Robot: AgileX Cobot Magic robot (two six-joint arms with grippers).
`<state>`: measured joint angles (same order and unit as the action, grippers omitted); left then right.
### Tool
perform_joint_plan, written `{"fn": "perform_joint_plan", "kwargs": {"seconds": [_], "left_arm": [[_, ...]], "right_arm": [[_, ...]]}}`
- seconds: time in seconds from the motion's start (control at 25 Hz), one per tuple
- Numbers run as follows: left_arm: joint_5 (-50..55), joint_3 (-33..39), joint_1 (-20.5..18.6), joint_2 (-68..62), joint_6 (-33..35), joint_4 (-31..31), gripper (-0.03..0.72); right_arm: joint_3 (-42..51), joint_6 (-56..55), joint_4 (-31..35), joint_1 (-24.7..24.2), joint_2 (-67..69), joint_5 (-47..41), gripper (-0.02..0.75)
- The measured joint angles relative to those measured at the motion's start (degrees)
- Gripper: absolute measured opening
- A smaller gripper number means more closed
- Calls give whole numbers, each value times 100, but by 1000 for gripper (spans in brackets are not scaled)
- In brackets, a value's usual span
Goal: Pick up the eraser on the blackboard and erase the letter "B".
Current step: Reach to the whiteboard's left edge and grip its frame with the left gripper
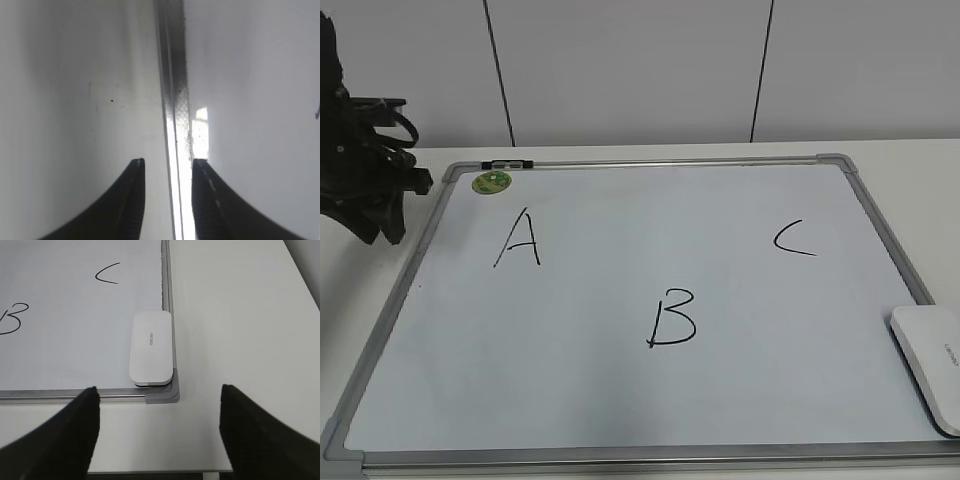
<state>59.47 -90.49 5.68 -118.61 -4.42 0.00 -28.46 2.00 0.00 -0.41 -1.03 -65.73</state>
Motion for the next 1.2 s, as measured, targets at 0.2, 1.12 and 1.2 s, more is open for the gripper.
{"fn": "perform_joint_plan", "kwargs": {"seconds": [0.2,1.12,1.2], "left_arm": [[42,-176,0,-296,-9,0,243],[48,-226,0,-874,-12,0,210],[48,-226,0,-874,-12,-40,148]], "right_arm": [[0,0,0,0,0,0,554],[0,0,0,0,0,0,554],[0,0,0,0,0,0,554]]}}
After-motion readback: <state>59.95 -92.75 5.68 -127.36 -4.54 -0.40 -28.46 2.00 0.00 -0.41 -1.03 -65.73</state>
